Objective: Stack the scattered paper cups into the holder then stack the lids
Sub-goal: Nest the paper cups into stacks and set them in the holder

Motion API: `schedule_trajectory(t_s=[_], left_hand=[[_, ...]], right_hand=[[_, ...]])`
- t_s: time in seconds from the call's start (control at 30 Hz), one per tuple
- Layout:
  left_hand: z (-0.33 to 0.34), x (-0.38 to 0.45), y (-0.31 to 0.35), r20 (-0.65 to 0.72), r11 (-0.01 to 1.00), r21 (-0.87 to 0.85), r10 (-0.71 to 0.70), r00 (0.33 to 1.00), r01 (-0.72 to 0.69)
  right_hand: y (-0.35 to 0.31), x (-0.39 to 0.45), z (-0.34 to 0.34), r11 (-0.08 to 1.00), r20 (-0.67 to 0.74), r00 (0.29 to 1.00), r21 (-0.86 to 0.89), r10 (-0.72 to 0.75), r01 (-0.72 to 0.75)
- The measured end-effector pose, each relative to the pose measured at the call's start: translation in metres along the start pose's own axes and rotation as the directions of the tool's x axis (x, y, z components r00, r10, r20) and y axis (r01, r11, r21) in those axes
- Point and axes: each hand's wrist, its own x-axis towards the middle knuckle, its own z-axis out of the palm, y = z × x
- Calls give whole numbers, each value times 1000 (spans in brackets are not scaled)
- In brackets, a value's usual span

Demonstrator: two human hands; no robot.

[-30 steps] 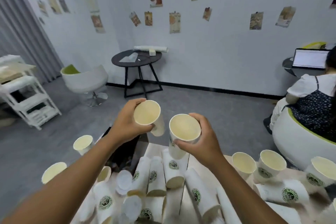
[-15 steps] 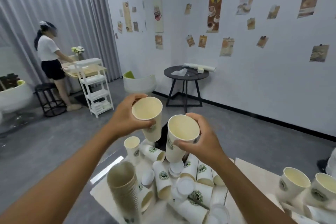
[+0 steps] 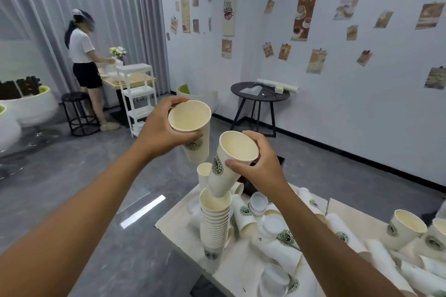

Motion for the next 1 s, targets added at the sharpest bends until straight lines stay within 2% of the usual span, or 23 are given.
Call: schedule_trajectory(t_s=[0.13, 0.37, 0.47, 0.6, 0.87, 1.0], left_hand=[[-25, -1, -4, -25, 1000, -27, -7, 1000, 6], [-36, -6, 0, -28, 995, -100, 9, 1000, -12], [-33, -10, 5, 23, 994, -109, 20, 1000, -18], [-20, -18, 12, 105, 992, -128, 31, 994, -18], [26, -39, -4, 266, 984, -176, 26, 964, 22], [44, -51, -21, 357, 989, -136, -3, 934, 55]], right_hand=[[-1, -2, 19, 1000, 27, 999, -12, 18, -18], [27, -23, 46, 985, 137, 987, -160, 80, -58], [36, -30, 46, 976, 183, 977, -207, 111, -72], [39, -35, 40, 975, 162, 979, -206, 122, -88], [32, -33, 29, 987, 91, 990, -129, 105, -93], [31, -35, 28, 990, 79, 990, -87, 116, -109]])
